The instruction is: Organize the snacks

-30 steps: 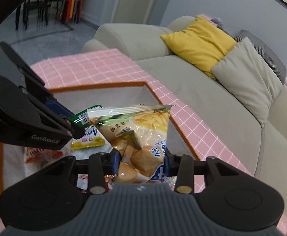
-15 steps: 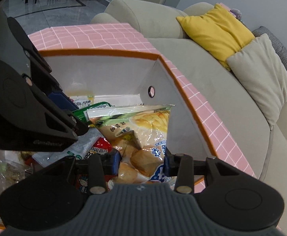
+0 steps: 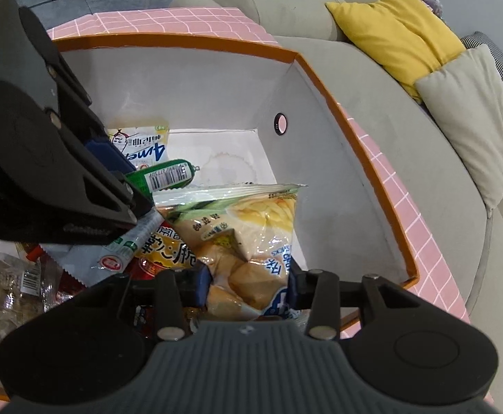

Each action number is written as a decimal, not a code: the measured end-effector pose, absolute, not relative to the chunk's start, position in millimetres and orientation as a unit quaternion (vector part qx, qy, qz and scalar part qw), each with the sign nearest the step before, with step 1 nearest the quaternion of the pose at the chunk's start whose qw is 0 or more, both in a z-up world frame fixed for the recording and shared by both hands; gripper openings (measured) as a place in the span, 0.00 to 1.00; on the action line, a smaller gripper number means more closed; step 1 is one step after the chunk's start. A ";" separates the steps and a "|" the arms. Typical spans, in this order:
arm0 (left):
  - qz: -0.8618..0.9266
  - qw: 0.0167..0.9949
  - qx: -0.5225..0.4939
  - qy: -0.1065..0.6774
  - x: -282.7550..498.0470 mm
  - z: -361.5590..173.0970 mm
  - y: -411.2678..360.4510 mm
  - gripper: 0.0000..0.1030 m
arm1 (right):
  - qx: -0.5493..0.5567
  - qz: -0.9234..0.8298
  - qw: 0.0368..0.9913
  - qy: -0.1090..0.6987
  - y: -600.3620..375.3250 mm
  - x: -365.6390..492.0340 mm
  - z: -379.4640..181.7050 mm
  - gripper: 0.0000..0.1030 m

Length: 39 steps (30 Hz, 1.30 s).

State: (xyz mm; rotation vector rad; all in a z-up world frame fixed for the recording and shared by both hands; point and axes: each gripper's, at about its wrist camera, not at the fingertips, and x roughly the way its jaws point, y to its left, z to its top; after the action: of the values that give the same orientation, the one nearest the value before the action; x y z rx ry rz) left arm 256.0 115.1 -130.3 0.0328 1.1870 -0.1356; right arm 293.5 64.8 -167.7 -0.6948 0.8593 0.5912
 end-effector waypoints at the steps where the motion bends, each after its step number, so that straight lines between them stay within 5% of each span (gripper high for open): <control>1: -0.064 0.827 0.015 0.558 255.6 -129.9 115.1 0.24 | -0.323 0.277 0.810 0.403 64.9 295.9 -166.9 0.38; 5: -0.063 0.830 0.017 0.554 255.7 -126.8 115.7 0.27 | -0.317 0.284 0.810 0.404 60.9 295.5 -164.5 0.48; 10: -0.065 0.834 0.020 0.548 252.8 -120.4 114.9 0.46 | -0.306 0.289 0.812 0.405 57.3 294.2 -161.9 0.58; 14: -0.070 0.838 0.017 0.540 248.4 -111.3 114.1 0.58 | -0.301 0.292 0.816 0.398 56.2 290.9 -154.9 0.79; 21: -0.074 0.855 0.018 0.513 235.4 -84.5 113.5 0.68 | -0.267 0.287 0.834 0.390 47.0 284.6 -132.9 0.90; 39: -0.040 0.926 -0.007 0.376 167.4 4.9 111.2 0.77 | -0.114 0.241 0.899 0.347 -0.9 229.4 -60.3 0.96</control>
State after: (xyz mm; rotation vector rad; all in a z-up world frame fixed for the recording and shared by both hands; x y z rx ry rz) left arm 167.4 111.2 4.9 -0.0153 0.7722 -0.0820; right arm 229.4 -0.9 -60.3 -0.2358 0.7190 0.4985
